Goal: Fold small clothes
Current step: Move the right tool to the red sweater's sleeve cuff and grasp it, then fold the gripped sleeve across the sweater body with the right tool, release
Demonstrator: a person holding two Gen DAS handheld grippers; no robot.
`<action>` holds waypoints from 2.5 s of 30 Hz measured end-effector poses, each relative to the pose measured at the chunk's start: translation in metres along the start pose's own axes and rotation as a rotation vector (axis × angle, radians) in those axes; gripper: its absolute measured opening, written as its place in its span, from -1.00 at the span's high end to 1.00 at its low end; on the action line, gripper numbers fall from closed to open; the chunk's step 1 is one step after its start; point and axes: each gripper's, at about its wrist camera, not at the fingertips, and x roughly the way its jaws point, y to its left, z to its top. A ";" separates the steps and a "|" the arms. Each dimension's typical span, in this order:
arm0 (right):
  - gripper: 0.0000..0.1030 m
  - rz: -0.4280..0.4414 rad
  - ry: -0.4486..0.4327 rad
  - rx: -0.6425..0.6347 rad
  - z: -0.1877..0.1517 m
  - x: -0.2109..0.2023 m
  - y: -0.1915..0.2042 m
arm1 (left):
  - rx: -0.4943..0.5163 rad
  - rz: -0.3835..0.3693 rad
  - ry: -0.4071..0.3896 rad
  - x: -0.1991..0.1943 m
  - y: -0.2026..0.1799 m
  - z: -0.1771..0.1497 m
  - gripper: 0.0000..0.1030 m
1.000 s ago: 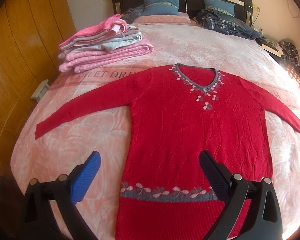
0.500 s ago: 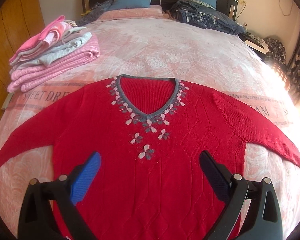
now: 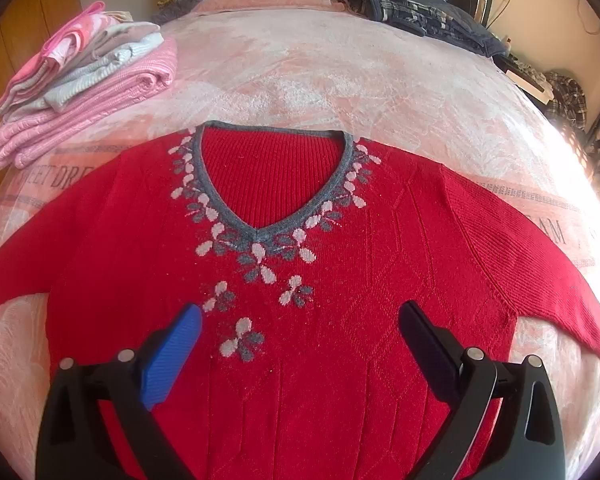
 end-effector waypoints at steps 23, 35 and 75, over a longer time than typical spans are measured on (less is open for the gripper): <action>0.88 0.290 -0.071 -0.206 -0.003 -0.047 0.113 | 0.010 0.087 -0.035 0.000 0.045 0.009 -0.93; 0.88 0.492 0.039 -0.513 -0.075 -0.043 0.345 | -0.025 0.080 -0.005 0.008 0.095 0.015 -0.93; 0.27 0.529 0.073 -0.444 -0.085 -0.008 0.324 | 0.031 -0.392 0.183 0.049 0.017 0.007 -0.80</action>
